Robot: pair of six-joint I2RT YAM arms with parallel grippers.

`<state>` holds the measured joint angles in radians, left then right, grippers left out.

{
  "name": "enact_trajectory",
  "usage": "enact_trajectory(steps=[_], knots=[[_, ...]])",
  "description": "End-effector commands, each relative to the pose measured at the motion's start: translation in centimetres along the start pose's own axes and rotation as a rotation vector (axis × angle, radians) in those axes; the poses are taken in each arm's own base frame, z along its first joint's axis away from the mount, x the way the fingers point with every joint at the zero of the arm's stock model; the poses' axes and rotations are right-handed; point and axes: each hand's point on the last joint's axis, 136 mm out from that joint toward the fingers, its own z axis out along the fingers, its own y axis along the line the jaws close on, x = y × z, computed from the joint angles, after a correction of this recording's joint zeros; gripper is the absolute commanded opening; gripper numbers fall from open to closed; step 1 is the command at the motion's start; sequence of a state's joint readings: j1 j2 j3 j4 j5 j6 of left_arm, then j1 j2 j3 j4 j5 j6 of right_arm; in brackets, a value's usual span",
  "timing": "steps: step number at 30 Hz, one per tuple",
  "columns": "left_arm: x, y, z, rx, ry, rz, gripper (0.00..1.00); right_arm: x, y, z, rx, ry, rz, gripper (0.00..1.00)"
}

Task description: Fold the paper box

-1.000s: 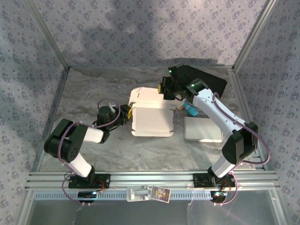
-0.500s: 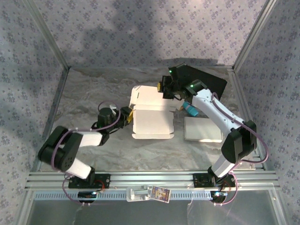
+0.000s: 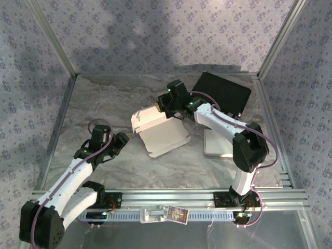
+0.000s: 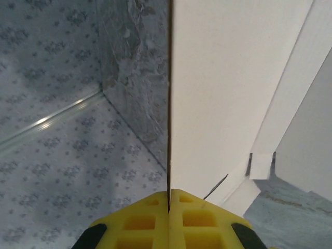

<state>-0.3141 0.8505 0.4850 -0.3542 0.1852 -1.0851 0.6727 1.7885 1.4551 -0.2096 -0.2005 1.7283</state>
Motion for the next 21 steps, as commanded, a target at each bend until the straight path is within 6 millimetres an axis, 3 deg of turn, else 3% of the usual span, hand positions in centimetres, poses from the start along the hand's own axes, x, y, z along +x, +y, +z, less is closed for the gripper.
enact_trajectory(steps=[1, 5, 10, 16, 21], knots=[[-0.7, 1.0, -0.6, -0.062, -0.025, 0.102, 0.43, 0.7, 0.1, 0.9, -0.029, 0.049, -0.1, 0.0], [-2.4, 0.7, 0.0, -0.063, -0.079, 0.169, 0.36, 0.9, -1.0, 1.6, -0.01, 0.086, -0.165, 0.0], [-3.8, -0.8, 1.3, -0.005, -0.131, 0.28, 0.34, 0.8, -1.9, 2.3, -0.03, 0.133, -0.21, 0.0], [-3.2, -2.9, 3.2, 0.101, -0.079, 0.441, 0.34, 0.9, -2.6, 2.6, -0.043, 0.171, -0.207, 0.0], [-1.8, -4.8, 3.3, 0.233, -0.084, 0.609, 0.36, 0.9, -2.5, 2.9, -0.053, 0.183, -0.188, 0.0]])
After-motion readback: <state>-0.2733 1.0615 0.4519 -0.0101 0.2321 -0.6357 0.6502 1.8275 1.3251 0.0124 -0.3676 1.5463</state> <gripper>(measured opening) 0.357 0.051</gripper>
